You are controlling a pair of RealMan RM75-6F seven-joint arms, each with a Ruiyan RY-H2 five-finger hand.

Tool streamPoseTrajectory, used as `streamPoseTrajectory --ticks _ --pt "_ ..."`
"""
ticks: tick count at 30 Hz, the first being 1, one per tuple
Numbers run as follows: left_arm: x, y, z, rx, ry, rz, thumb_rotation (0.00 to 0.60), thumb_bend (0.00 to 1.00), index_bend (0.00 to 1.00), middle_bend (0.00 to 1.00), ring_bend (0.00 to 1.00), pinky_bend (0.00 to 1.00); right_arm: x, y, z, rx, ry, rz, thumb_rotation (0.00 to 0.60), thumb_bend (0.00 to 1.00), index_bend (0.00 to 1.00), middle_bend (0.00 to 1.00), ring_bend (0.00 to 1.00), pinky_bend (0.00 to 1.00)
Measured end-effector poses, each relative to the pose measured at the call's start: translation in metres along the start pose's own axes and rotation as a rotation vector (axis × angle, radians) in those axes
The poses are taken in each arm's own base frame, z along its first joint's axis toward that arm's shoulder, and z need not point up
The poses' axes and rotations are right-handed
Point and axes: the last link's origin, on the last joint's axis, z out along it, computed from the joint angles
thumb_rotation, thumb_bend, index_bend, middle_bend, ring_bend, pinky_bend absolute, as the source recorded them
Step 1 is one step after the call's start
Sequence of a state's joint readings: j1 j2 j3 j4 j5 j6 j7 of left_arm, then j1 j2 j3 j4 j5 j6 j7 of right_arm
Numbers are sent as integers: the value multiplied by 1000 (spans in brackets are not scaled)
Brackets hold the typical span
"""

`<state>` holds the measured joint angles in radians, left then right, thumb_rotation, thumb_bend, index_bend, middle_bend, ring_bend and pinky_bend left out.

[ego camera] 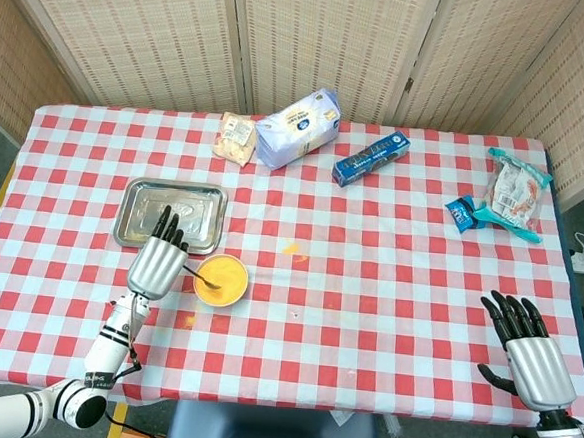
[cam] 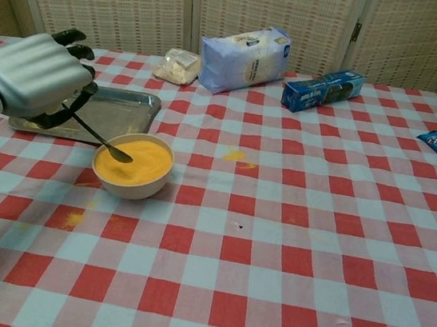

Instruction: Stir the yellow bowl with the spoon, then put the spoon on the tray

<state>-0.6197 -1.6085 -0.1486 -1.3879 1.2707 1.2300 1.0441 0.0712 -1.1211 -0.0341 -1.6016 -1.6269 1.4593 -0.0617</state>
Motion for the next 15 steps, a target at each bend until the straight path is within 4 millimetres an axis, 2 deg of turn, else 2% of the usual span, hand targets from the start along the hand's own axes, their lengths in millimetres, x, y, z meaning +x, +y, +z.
streamPoseTrajectory --ticks 9,15 --pt "0 -7 3 55 52 146 600 903 824 347 114 0 -1 0 2 -2 -6 -2 600 83 0 0 0 0" --pt "1 -9 2 52 26 64 600 903 824 346 114 0 -1 0 2 -4 -5 -3 600 83 0 0 0 0"
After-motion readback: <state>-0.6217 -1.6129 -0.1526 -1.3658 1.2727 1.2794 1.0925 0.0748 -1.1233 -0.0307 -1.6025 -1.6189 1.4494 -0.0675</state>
